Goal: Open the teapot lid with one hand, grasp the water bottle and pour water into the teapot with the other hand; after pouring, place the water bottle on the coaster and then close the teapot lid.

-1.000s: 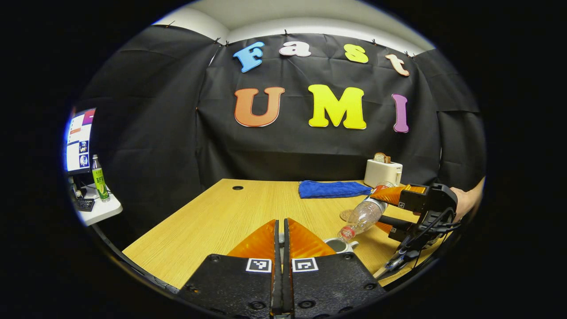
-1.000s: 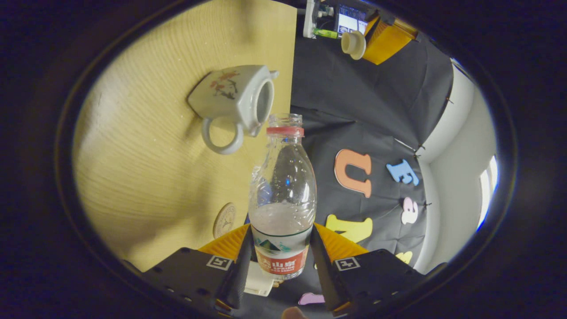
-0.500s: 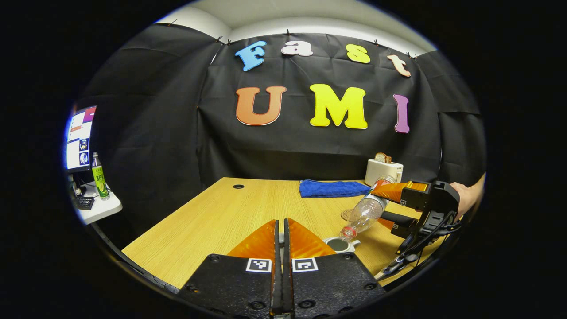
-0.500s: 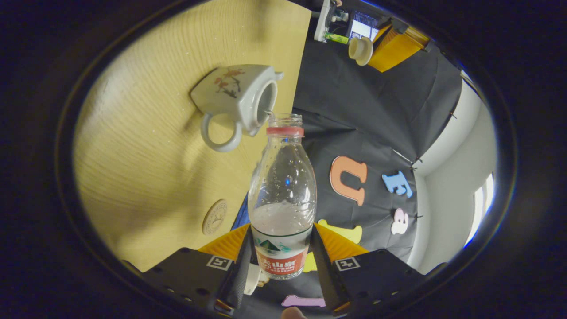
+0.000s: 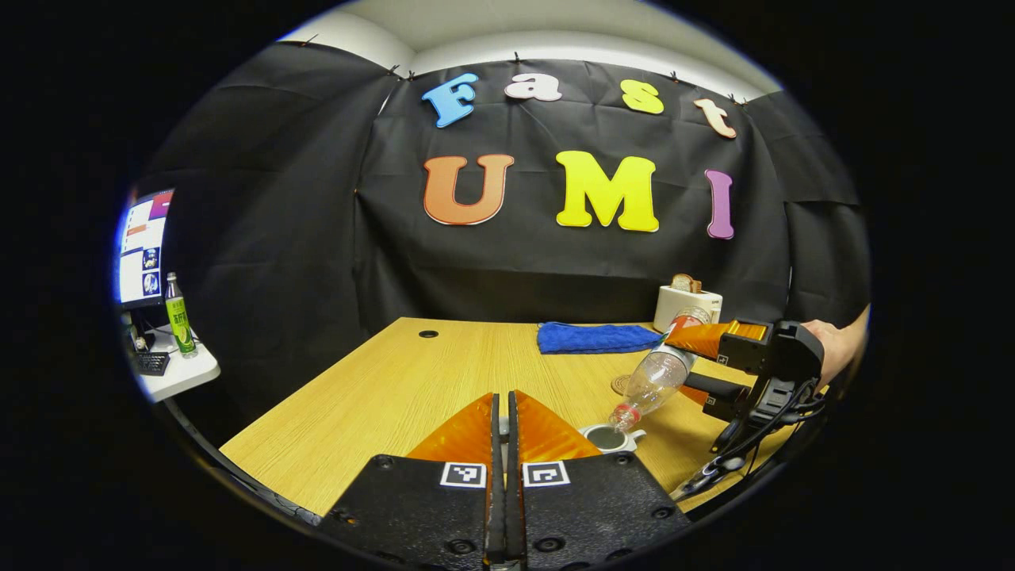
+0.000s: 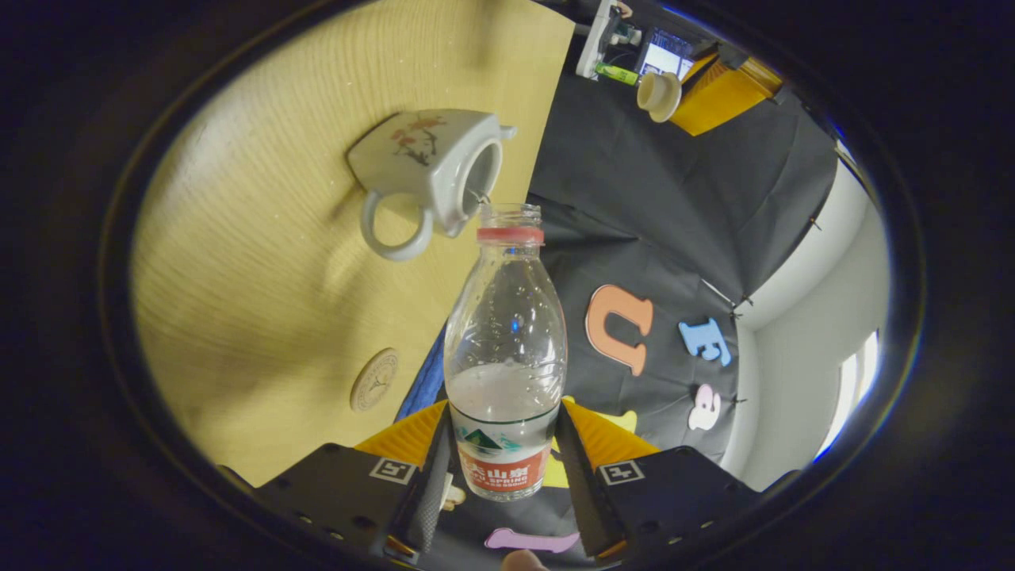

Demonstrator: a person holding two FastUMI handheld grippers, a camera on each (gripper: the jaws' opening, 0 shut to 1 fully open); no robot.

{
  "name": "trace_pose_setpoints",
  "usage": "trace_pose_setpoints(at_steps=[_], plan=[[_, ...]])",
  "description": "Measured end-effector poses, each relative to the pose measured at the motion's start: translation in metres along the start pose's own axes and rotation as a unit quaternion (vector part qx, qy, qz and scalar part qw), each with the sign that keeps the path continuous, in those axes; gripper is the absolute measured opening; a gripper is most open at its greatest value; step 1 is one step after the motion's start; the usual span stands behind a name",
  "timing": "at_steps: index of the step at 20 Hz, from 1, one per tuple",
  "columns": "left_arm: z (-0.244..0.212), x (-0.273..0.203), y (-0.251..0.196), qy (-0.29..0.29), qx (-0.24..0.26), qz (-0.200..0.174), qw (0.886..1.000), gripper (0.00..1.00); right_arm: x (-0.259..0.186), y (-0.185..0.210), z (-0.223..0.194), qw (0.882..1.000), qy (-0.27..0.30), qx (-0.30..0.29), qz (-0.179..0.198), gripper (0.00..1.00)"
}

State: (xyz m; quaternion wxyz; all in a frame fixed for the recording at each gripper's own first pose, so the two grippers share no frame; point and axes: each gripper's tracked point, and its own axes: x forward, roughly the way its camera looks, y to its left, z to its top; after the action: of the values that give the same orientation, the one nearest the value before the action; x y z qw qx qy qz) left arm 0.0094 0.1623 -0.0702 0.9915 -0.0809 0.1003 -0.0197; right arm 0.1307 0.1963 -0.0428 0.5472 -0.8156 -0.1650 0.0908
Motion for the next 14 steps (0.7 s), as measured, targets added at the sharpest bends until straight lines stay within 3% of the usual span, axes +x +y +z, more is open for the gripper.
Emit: trace_pose_setpoints(at_steps=[14], plan=[[0.002,-0.002,-0.001,-0.002,0.0,-0.006,1.0,0.03,0.001,-0.024,0.002,0.997,-0.008,-0.066,-0.031,0.68]])
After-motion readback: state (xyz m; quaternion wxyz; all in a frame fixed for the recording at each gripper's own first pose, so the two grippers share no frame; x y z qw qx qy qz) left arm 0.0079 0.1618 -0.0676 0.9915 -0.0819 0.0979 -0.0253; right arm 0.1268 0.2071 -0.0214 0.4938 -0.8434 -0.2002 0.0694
